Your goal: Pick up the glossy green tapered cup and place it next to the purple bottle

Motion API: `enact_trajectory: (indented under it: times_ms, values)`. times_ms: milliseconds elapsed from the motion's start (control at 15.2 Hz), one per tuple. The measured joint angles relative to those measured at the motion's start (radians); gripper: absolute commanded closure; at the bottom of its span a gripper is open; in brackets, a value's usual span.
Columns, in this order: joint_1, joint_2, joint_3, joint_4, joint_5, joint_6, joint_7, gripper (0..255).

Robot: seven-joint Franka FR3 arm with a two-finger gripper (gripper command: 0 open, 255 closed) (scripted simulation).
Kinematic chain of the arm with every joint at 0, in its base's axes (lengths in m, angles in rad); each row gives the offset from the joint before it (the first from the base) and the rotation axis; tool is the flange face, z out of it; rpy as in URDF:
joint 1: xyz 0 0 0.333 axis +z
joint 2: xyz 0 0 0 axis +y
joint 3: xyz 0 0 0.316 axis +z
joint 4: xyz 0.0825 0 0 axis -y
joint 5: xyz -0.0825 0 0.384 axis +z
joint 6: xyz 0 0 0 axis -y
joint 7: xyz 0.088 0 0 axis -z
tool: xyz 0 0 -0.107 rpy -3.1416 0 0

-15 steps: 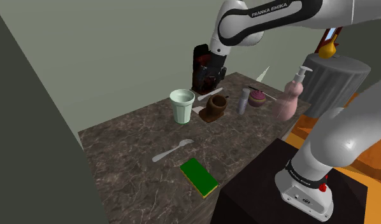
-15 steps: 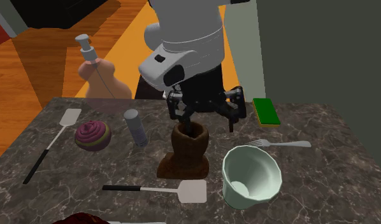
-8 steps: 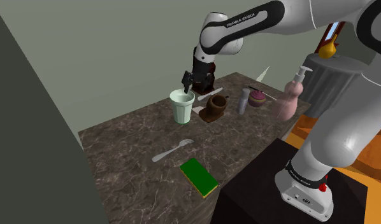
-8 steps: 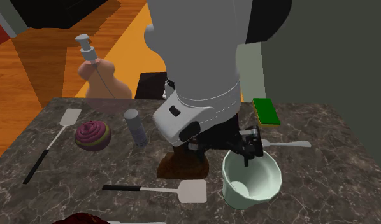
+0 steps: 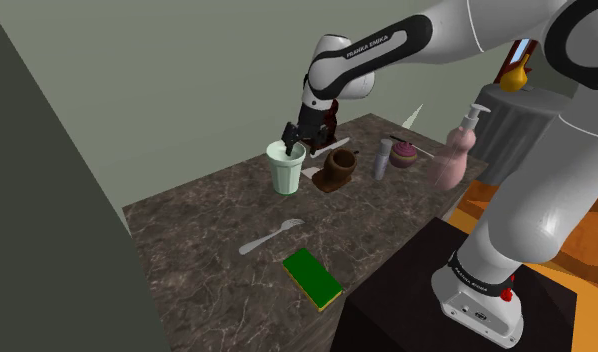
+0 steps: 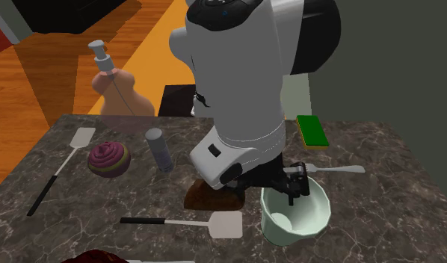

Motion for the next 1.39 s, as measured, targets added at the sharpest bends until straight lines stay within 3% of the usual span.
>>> enact_trajectory:
  times_ms: [264, 330, 990, 1386]
  values:
    - [0.0, 0.002, 0.0, 0.0, 0.0, 0.003, -0.001, 0]
    - [0.0, 0.002, 0.0, 0.0, 0.0, 0.003, -0.001, 255]
    - [0.0, 0.002, 0.0, 0.0, 0.001, 0.003, -0.001, 255]
    - [-0.001, -0.025, -0.001, 0.036, -0.012, -0.059, 0.019, 255]
